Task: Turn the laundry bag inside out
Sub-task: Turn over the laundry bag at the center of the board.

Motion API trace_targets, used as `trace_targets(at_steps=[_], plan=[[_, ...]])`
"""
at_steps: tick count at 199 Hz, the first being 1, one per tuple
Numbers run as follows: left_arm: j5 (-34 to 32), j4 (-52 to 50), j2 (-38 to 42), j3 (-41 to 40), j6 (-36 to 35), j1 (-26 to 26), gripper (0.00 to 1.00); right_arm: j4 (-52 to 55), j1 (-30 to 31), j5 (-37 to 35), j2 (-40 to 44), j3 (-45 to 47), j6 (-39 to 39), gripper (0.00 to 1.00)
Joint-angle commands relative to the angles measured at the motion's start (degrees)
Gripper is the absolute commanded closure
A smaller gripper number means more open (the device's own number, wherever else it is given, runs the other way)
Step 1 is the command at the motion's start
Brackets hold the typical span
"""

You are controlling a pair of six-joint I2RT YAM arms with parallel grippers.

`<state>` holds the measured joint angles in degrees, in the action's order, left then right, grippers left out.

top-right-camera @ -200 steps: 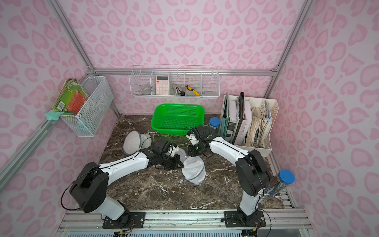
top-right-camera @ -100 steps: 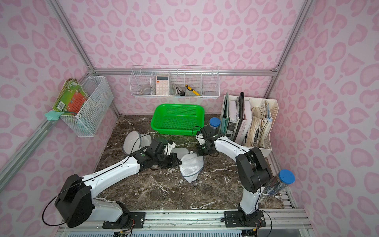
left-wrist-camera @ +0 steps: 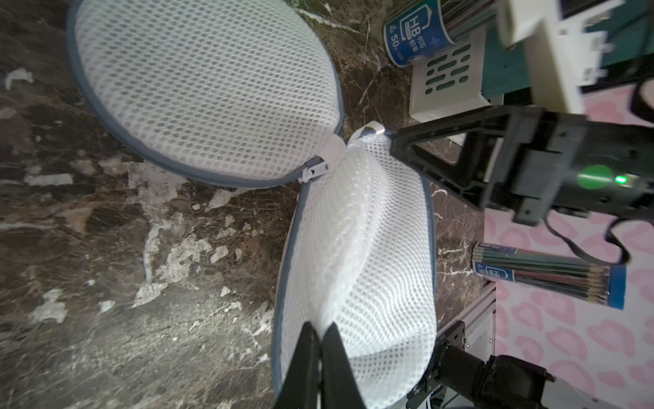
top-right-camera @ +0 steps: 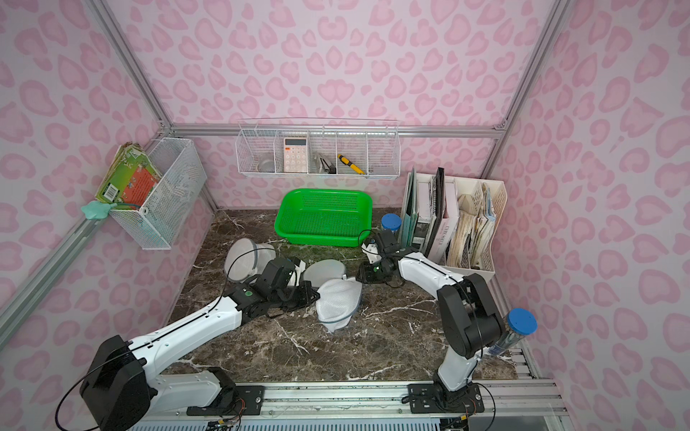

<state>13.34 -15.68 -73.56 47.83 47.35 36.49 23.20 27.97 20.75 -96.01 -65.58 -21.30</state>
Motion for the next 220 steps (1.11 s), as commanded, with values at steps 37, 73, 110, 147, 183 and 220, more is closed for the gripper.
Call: trace_targets(at_steps=[37,73,110,147,183,220], plan=[[-6.8,4.8,-4.5,4.4,6.4,-0.1,1.0,-4.7,5.0,-8.3,14.2,6.1,-9.3,0.47],[-7.9,6.9,-7.2,7.1,9.4,-0.1,1.0,-8.2,9.4,-6.9,22.4,14.0,-17.0,0.51],[-7.6,10.3,-9.1,7.4,12.8,0.1,1.0,-17.0,11.2,-2.5,26.6,22.3,-25.0,0.56],[-7.7,10.9,-10.5,7.5,14.3,0.3,1.0,-29.9,11.1,3.5,24.6,27.8,-32.5,0.57],[-8.2,10.9,-10.6,7.4,14.6,0.5,1.0,-34.8,10.7,5.3,20.8,27.9,-35.3,0.59],[-8.6,10.6,-10.4,7.2,14.8,0.5,1.0,-38.3,8.8,6.6,18.5,29.2,-38.3,0.66]])
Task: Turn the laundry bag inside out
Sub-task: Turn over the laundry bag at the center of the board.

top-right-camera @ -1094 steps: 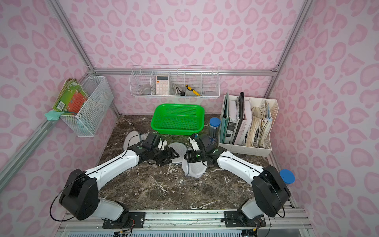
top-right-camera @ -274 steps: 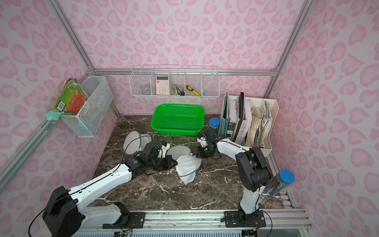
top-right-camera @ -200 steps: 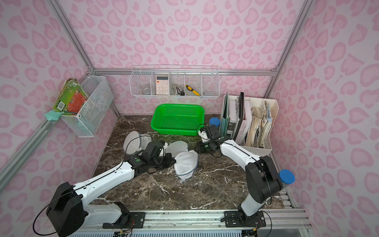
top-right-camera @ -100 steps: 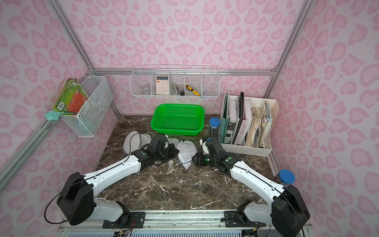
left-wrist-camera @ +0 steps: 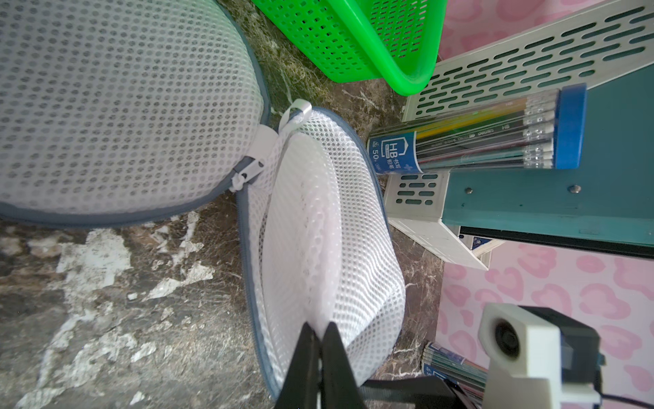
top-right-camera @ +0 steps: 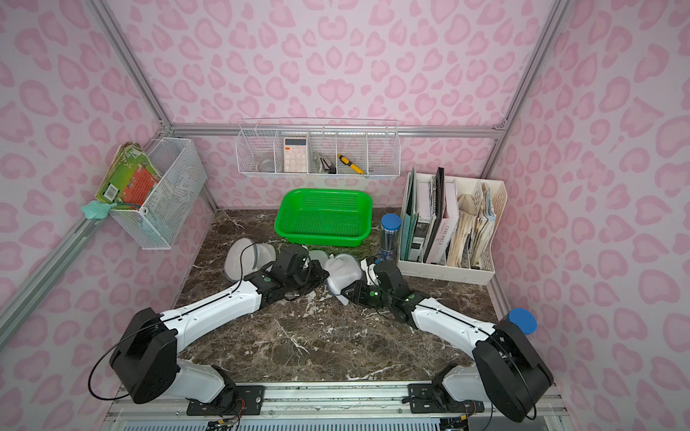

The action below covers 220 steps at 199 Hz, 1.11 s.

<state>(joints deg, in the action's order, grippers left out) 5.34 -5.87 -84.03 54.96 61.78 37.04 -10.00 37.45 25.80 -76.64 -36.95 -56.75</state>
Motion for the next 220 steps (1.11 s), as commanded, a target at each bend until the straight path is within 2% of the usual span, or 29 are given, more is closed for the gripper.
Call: trace_targets(at_steps=[1,61,75,93,132,171,220], plan=[[-0.6,0.8,0.1,0.1,0.4,0.0,1.0,-5.1,-0.6,1.6,-0.9,0.5,-2.8,0.66],[-0.8,1.2,-0.8,0.7,1.4,0.1,1.0,-6.6,-0.7,2.9,-4.1,-0.5,-3.5,0.71],[-1.0,1.3,-0.9,0.9,1.9,0.1,1.0,-6.6,-0.6,3.2,-4.7,-0.8,-3.2,0.81],[-1.4,1.6,-0.8,1.1,2.5,0.1,1.0,-6.3,-0.6,2.8,-4.9,-0.8,-2.9,1.0],[-2.4,-4.8,-0.5,5.7,4.0,-0.2,1.0,0.2,-0.4,0.1,-4.7,-1.8,2.2,1.0],[-1.9,-14.6,1.1,11.9,7.9,-4.0,1.0,5.1,-0.6,-2.7,-4.8,-0.2,8.5,1.0],[2.8,-13.9,5.9,11.0,13.4,-8.7,1.0,8.0,-3.0,-7.2,-6.6,2.4,14.4,1.0]])
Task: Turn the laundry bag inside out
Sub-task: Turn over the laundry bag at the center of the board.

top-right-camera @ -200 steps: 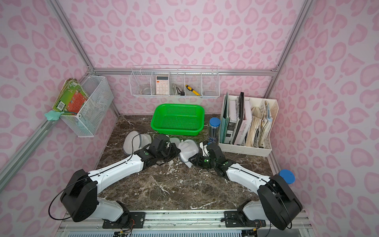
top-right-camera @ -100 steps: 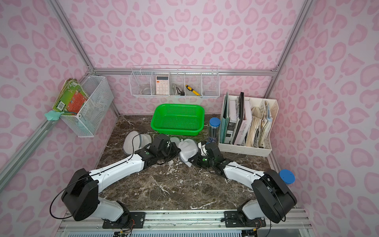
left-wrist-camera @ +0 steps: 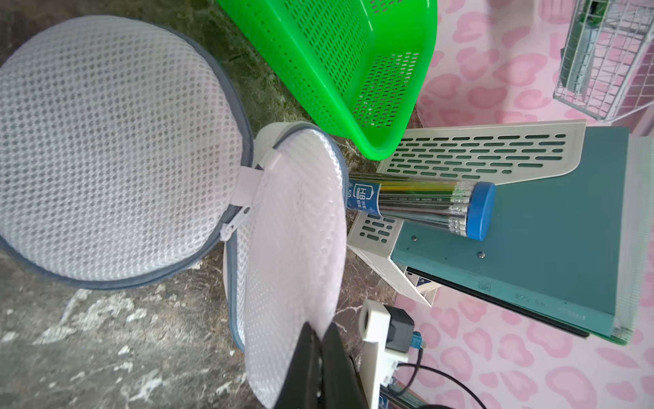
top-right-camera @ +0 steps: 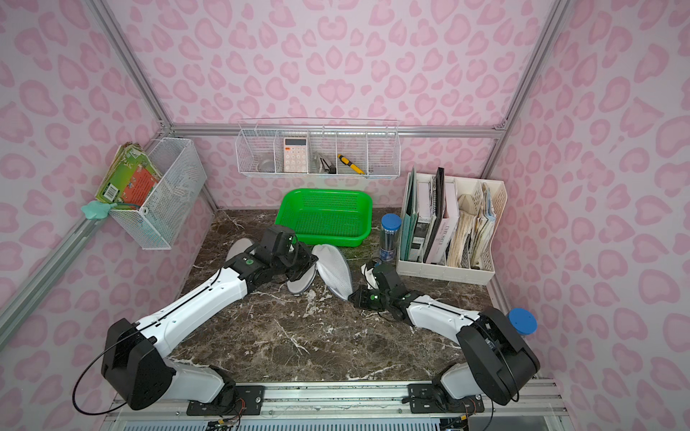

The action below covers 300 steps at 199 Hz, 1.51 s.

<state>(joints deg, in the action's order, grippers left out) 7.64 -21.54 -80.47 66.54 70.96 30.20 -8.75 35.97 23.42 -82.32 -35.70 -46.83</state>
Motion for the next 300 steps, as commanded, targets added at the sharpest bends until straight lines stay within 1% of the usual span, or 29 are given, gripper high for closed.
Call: trace_targets(at_steps=[1,32,60,65,83,90,96,113,137,145,159,172,189,196,198,212,222,232,242,250,258,265,270,281,300], plan=[[0.6,1.9,2.4,-0.7,4.3,-2.0,1.0,6.8,-1.6,-4.9,-0.9,1.2,4.6,1.0],[4.8,1.3,4.6,-2.4,5.3,-4.1,1.0,8.5,-5.3,-6.0,-0.4,1.1,8.6,1.0],[7.9,-0.3,3.6,-1.4,2.9,-4.1,1.0,8.9,-5.6,-4.6,1.8,-1.0,12.1,1.0],[8.0,-0.8,3.3,-1.3,2.6,-4.1,1.0,9.1,-5.5,-4.3,2.4,-1.4,12.3,0.94],[7.3,-1.7,3.1,-1.3,2.5,-4.1,1.0,10.2,-5.5,-5.2,5.6,-2.1,13.0,0.66],[6.9,-1.8,3.3,-1.3,2.5,-4.1,1.0,10.9,-5.7,-5.9,7.0,-2.1,13.1,0.59],[6.7,-2.0,3.5,-1.2,2.3,-4.1,1.0,11.6,-6.0,-6.4,8.2,-2.1,13.5,0.55],[5.8,-3.0,3.6,-0.2,1.2,-4.1,1.0,13.8,-7.1,-7.7,11.2,-1.5,14.1,0.49],[6.4,-3.8,2.5,2.1,-0.6,-4.1,1.0,16.1,-9.4,-10.2,15.5,0.9,14.7,0.4],[7.1,-3.6,1.9,3.2,-1.0,-4.1,1.0,16.4,-10.2,-11.3,16.9,2.0,14.6,0.38],[8.7,-3.1,0.5,5.3,-1.6,-4.0,1.0,16.9,-11.5,-13.0,19.6,3.6,13.9,0.29],[10.7,-0.7,-0.9,6.9,-1.4,-3.6,1.0,16.5,-12.9,-13.5,21.8,5.0,13.5,0.26],[13.1,1.9,-3.5,10.2,-1.5,-2.1,1.0,16.9,-14.9,-14.1,24.1,5.9,13.5,0.16],[14.7,3.1,-5.0,12.0,-1.5,-1.4,1.0,17.1,-15.7,-14.1,24.7,6.0,13.7,0.03],[15.1,3.5,-5.4,12.4,-1.4,-1.1,1.0,17.2,-15.9,-14.1,24.9,5.9,13.8,0.02],[19.1,6.5,-8.5,16.4,0.1,0.6,1.0,17.8,-17.4,-14.0,25.3,5.7,14.6,0.01],[22.0,9.0,-10.2,20.6,0.9,1.9,1.0,18.2,-18.4,-13.8,25.3,5.3,15.1,0.01],[23.4,10.0,-11.1,23.6,0.9,3.1,1.0,18.5,-19.1,-13.6,25.2,4.9,15.7,0.01],[24.1,10.3,-11.0,24.8,0.7,3.8,1.0,18.9,-19.7,-13.8,25.1,4.7,15.9,0.01],[24.6,11.2,-10.2,23.8,1.1,3.8,1.0,19.2,-20.2,-13.8,24.9,4.4,15.9,0.01],[24.6,13.4,-8.7,20.9,1.3,3.7,1.0,19.4,-20.3,-13.9,24.6,4.0,16.3,0.01],[24.5,16.3,-7.4,17.4,1.3,3.4,1.0,19.6,-20.3,-13.9,24.3,3.7,16.7,0.01],[24.4,18.3,-6.0,13.0,1.9,3.0,1.0,19.6,-20.3,-13.9,24.1,3.5,16.9,0.01],[24.8,23.5,-3.5,6.2,3.1,2.1,1.0,19.4,-20.3,-13.6,23.8,3.4,17.3,0.01],[26.2,26.6,-0.2,-3.6,2.0,0.5,1.0,19.3,-19.4,-13.4,23.1,3.0,17.9,0.01]])
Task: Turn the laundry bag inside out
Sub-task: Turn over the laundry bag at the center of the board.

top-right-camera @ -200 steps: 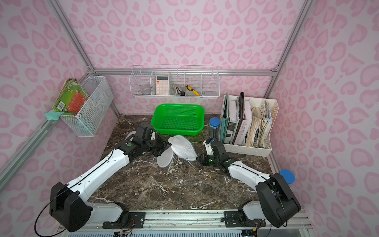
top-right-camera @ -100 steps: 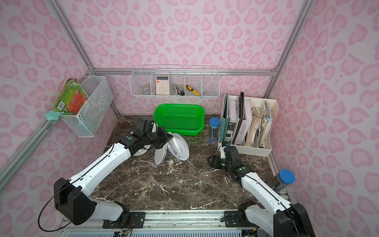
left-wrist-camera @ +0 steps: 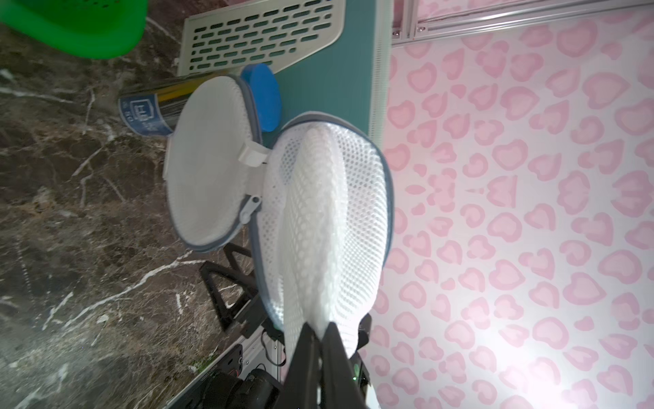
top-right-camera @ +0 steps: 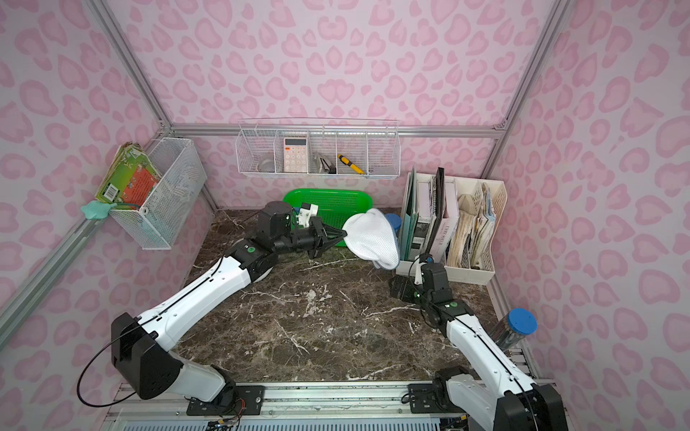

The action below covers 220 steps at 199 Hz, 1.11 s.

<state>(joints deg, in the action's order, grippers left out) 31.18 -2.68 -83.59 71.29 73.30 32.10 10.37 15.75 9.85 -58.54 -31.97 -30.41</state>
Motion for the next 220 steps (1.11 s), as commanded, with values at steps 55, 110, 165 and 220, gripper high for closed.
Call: trace_targets(at_steps=[55,110,165,220], plan=[[5.1,0.1,9.3,-20.6,-9.0,-6.0,1.0,0.3,11.5,-5.1,-8.4,-4.6,1.9,0.01],[5.7,-14.0,12.6,-21.1,-17.9,-8.8,1.0,-1.0,16.0,-0.6,-23.9,-11.3,2.1,0.01],[5.8,-13.4,13.7,-23.6,-17.3,-9.3,1.0,-6.9,16.2,5.1,-33.9,-14.4,2.9,0.27],[5.5,-13.6,13.7,-23.6,-17.2,-9.3,1.0,-5.3,16.3,2.4,-38.8,-16.9,2.6,0.51]])
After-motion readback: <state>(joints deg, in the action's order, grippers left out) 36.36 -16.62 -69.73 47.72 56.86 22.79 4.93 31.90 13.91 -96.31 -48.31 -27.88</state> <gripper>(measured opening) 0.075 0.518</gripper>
